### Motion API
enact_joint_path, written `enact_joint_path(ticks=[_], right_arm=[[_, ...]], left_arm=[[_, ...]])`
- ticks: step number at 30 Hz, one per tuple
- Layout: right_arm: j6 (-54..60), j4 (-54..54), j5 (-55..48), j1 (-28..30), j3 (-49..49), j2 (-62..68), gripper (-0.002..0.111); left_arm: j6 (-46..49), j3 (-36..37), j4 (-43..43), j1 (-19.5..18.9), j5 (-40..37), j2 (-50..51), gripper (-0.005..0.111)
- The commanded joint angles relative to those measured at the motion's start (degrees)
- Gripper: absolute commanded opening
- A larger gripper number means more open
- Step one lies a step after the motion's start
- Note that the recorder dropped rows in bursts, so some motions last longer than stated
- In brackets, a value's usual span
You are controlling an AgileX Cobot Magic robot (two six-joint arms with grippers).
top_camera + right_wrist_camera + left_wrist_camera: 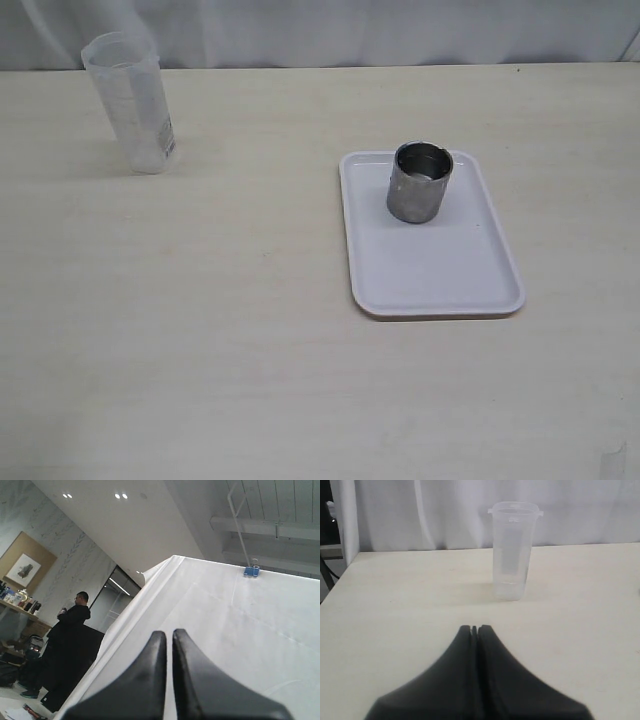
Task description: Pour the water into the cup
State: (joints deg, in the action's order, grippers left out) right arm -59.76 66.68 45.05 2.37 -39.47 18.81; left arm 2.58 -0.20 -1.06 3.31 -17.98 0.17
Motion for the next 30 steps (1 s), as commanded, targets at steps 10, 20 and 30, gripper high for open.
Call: enact_joint_path(ticks=[10,20,30], right_arm=[[0.01,-0.32,-0.19,0.13,0.24,-0.27,0.004],[0.01,-0.32,-0.19,0.13,0.24,-0.27,0.004],[0.01,-0.32,-0.19,0.13,0.24,-0.27,0.004]], left_arm=[[0.59,0.20,3.61,-0.24,0.07,-0.17,0.000],[0.59,0.20,3.48,-0.24,0.07,-0.17,0.000],[0.59,0.20,3.48,-0.24,0.07,-0.17,0.000]])
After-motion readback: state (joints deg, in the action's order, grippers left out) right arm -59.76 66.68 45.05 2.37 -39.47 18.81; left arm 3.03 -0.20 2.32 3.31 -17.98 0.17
